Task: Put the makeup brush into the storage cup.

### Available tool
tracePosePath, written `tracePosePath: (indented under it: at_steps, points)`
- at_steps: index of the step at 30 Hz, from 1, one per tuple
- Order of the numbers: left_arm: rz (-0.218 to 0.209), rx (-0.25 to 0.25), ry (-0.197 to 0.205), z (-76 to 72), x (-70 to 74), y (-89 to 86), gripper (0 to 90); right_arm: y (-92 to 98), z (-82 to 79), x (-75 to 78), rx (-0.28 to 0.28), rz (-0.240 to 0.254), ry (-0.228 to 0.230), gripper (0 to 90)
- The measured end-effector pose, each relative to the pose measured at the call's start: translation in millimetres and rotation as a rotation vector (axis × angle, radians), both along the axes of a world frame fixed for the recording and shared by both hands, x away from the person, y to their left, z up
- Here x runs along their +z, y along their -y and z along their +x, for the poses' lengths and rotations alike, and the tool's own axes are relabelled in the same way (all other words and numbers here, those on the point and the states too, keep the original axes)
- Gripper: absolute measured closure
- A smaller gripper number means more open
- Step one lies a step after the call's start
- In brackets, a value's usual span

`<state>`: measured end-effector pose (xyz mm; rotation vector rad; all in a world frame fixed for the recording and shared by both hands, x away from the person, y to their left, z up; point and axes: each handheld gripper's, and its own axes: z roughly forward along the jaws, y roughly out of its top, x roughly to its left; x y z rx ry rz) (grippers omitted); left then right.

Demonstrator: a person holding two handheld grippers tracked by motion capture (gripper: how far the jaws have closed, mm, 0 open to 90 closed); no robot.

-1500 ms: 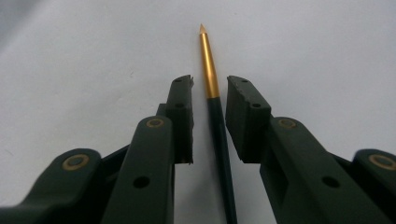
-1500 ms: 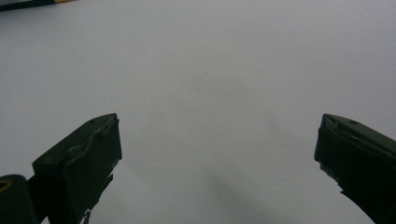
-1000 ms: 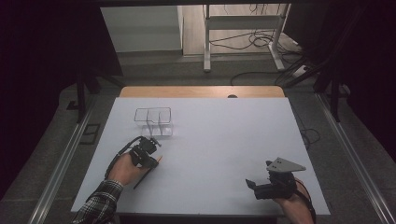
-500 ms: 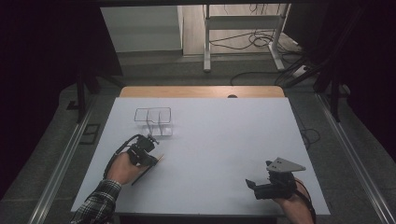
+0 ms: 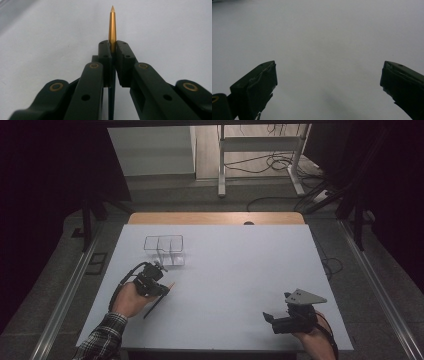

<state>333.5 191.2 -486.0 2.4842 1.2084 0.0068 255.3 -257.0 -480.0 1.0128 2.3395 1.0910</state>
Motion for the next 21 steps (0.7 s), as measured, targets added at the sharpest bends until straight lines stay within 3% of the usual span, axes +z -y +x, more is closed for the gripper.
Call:
tracePosePath:
  at_steps: [6, 21]
  points:
    - [-0.026, 0.001, 0.025, -3.4, 9.3, -2.5, 83.7, 0.0, -0.1, 0.0, 0.001, -0.002, -0.002, 1.3]
    - [-0.136, 0.027, 0.113, -12.5, 30.6, -20.8, 83.7, -0.1, 0.1, -0.1, 0.003, -0.003, -0.003, 1.3]
